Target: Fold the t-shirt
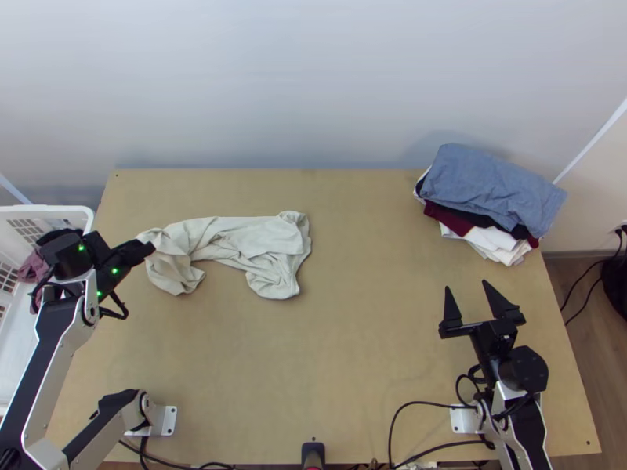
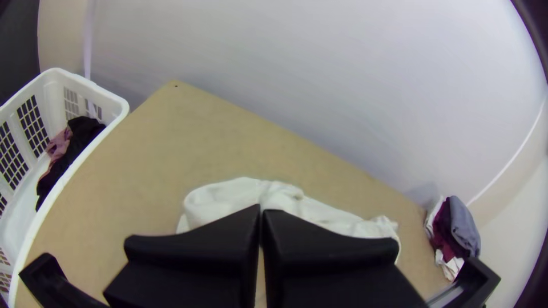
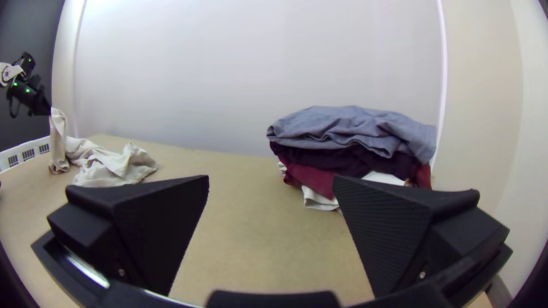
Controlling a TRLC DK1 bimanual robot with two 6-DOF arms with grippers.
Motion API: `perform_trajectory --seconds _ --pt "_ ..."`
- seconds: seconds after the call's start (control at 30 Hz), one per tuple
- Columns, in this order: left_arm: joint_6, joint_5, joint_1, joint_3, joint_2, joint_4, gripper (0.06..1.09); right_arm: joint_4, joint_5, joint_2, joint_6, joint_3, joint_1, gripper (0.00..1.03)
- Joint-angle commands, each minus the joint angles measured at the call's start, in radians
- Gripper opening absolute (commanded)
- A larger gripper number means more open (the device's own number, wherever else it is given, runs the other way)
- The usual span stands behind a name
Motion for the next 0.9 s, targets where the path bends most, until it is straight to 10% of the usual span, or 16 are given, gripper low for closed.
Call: perform_trajectory --seconds 0.0,0.8,0.87 --pt "0.028 0.001 0.011 0.013 0.022 -0.045 0.09 -0.023 0.005 -0.005 0.0 -0.003 -0.005 0.98" --pt "0.041 -0.122 0.023 0.076 0.12 -0.128 0.1 -0.009 0.005 -0.007 0.043 0.0 0.013 0.98" --pt "0.081 -0.122 0.026 0.078 0.118 -0.142 0.35 -0.007 0.005 -0.005 0.043 0.008 0.012 0.98"
